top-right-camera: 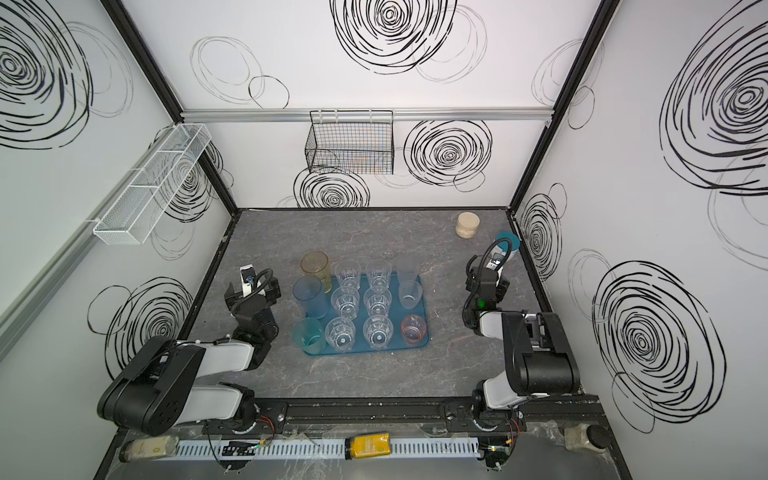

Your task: Place the glasses into the tray

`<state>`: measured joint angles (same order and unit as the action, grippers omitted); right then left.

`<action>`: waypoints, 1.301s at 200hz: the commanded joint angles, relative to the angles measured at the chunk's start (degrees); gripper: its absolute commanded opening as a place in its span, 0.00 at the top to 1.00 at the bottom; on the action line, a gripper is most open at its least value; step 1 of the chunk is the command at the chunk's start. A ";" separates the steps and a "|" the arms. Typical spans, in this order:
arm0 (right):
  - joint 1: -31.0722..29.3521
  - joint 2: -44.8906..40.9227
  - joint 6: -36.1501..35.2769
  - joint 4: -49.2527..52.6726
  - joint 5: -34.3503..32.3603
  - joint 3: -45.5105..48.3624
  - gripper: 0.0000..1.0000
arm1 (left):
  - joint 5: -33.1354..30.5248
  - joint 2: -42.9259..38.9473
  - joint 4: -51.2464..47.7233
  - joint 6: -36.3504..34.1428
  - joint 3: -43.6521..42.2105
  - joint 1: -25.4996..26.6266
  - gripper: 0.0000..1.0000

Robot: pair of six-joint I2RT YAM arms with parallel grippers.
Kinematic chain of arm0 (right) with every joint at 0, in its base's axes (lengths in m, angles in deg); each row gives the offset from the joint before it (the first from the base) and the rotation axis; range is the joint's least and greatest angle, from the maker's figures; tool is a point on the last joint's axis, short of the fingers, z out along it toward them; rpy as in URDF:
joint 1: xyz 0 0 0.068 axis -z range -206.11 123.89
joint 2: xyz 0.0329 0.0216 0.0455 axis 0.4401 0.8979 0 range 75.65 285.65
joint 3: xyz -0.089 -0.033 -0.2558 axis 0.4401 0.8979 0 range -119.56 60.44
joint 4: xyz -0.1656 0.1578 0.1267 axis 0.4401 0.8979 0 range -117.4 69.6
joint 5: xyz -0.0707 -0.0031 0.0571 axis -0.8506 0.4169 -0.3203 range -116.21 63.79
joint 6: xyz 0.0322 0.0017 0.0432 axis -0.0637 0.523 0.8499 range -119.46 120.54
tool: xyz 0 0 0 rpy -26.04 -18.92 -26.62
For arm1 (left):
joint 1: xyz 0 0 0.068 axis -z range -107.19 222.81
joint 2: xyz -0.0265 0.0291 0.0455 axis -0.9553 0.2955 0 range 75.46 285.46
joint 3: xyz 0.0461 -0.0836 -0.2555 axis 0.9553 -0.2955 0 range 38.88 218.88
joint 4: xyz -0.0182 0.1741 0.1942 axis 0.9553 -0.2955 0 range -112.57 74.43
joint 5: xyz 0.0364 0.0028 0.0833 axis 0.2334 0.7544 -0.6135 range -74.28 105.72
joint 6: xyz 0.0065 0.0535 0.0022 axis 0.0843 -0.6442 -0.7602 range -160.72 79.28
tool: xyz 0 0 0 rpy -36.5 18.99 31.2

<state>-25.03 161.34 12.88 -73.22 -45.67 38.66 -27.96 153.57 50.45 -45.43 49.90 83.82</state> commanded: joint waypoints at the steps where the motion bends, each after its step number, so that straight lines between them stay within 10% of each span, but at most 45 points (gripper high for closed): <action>1: -0.03 -2.49 -2.40 -11.09 1.08 4.35 0.26 | 4.54 0.33 5.72 -0.78 0.81 -1.23 0.04; 105: 1.29 -2.51 -5.27 -13.59 10.72 5.70 0.23 | 12.57 2.93 16.45 4.20 -3.52 0.14 0.04; 147: 1.38 -1.03 -6.75 -23.50 12.89 10.34 0.00 | 17.43 3.70 14.26 4.66 -2.40 -1.58 0.04; 190: 1.03 -1.35 -6.22 -22.09 11.99 9.96 0.00 | 29.94 6.26 9.42 7.27 0.36 -6.89 0.04; 260: 0.90 -1.32 -6.21 -21.67 11.65 9.68 0.00 | 29.99 7.96 14.24 7.61 -1.01 -7.40 0.04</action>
<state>-23.85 160.03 7.37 -92.17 -33.89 48.49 0.60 161.39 59.58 -38.68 49.25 76.82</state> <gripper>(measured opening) 0.999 0.960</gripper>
